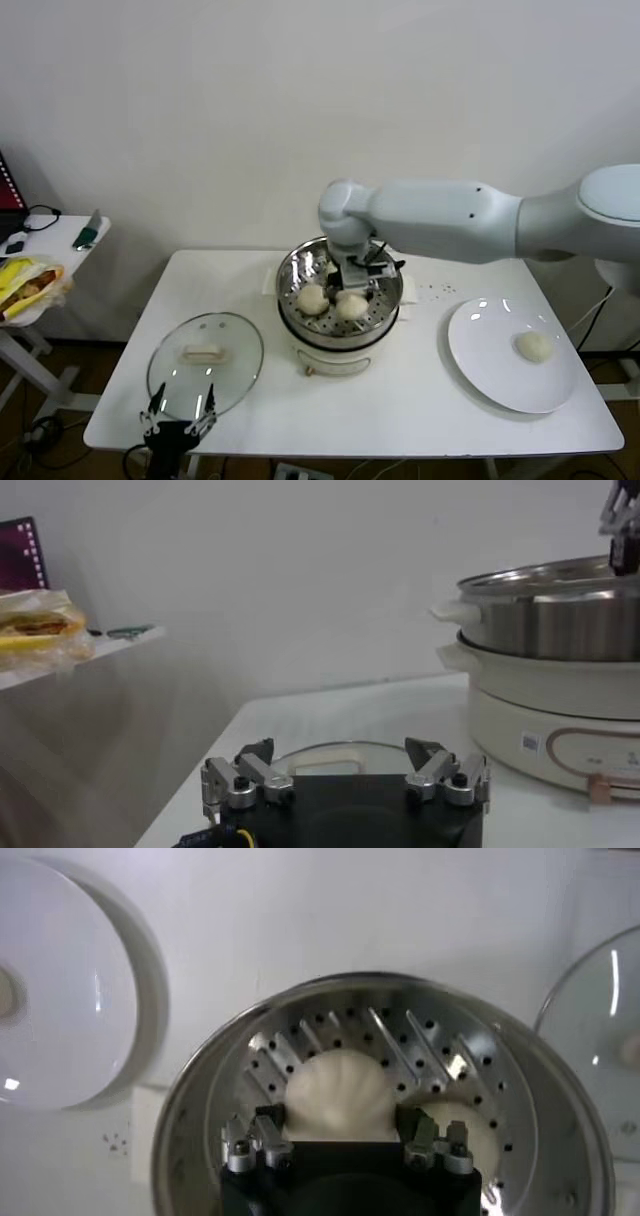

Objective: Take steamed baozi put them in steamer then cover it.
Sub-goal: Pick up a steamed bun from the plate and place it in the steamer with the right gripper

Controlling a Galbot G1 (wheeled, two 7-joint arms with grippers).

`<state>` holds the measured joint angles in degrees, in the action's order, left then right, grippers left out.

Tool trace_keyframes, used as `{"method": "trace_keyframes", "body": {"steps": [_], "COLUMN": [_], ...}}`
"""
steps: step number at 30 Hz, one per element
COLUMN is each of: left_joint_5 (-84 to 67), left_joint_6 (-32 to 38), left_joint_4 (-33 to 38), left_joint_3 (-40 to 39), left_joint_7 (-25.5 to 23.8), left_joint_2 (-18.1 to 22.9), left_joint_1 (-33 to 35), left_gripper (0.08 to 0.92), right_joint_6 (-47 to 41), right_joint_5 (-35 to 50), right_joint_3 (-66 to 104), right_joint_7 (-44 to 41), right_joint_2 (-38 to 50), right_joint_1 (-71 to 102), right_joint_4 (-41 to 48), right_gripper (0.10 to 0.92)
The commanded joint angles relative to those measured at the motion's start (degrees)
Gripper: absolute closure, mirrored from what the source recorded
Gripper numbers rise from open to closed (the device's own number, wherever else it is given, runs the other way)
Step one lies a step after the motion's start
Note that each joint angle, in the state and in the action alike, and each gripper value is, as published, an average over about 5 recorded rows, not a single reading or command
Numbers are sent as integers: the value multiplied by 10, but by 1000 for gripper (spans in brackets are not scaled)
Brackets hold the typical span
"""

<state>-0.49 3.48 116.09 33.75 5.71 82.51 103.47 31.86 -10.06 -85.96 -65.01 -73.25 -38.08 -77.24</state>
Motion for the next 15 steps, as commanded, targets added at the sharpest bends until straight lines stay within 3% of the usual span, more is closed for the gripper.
{"method": "trace_keyframes", "body": {"steps": [1,8,15], "left_joint_5": [-1,-1,-1], "left_joint_6": [0,2,5], "left_joint_4": [-2,-6,-8], "left_joint_3": [0,0,1], "left_joint_7": [0,0,1], "left_joint_2": [-2,-2,-2], "left_joint_1": [0,-1,2], "left_gripper": [177,177,177], "right_joint_6": [3,0,-1], "right_joint_5": [-10,-18,-22], "right_joint_3": [-2,2,28], "right_joint_7": [1,2,4], "right_joint_2": [-26,-22,-6], "right_joint_1": [39,38,20], "right_joint_4": [-3,3,17], "right_gripper": [320,224,203]}}
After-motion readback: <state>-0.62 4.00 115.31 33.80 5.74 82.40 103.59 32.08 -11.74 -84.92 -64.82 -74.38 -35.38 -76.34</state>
